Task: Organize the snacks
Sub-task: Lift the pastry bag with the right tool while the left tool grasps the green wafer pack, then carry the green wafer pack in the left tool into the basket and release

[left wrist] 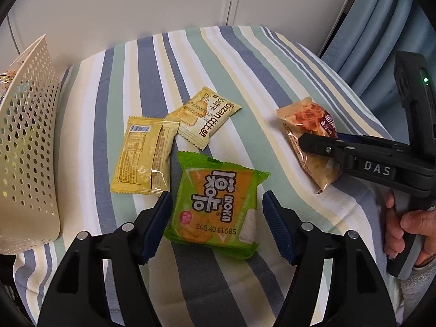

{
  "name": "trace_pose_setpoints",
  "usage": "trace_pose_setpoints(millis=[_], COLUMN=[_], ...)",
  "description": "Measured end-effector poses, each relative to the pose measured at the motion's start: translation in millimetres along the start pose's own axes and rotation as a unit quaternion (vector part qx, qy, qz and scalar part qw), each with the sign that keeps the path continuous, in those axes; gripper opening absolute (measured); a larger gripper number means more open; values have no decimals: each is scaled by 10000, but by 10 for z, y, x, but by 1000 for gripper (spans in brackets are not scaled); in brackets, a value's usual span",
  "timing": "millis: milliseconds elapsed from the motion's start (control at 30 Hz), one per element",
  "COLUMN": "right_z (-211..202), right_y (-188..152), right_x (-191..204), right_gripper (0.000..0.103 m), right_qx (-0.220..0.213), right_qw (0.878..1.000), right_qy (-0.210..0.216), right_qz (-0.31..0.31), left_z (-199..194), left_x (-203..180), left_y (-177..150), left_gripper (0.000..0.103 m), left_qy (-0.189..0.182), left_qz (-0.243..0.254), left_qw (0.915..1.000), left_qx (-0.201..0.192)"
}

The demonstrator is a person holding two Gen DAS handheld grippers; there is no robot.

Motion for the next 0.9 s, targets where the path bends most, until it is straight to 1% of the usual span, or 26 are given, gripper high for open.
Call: trace_pose_setpoints(millis=[67,167,367,533,667,733,900], right_z=[-2,-2,-1,-4,-5,-6,-8], right_y=[0,-1,0,4,8,8,4], right_x=[-3,-3,1,-1,-4,-7,-6], right_gripper=[46,46,46,46,46,46,46], right_qx=[0,2,0,5,9,9,11], right_qw=[10000,10000,10000,10000,10000,10000,10000], right_qy=[11,10,19,9,25,39,32], right_qz=[3,1,7,-1,5,17,9], left_z=[64,47,-86,-331,-571,-669,-894], left_x=[3,20,58,148,271,350,581], left_y=[-17,-11,-23,37,126,158,183], left_gripper=[69,60,60,60,60,60,60], left_qy=[-63,-123,-254,-267,-258,-285,-220], left_qz=[-51,-108,-303,-448,-616,-723,-986], left_qw=[9999,9999,9990,9973,9944,9927,9877], left_qx=[83,-4,-229,-526,-820,-925,-1192])
Point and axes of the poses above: each gripper's, at about its wrist camera, not at the fingertips, and z roughly the way its jaws point, x to its left, y to its top, the point moved 5 cm from there along z, roughly the way its jaws point, and after that the axes turned 11 degrees about y, right-handed, at the moved point
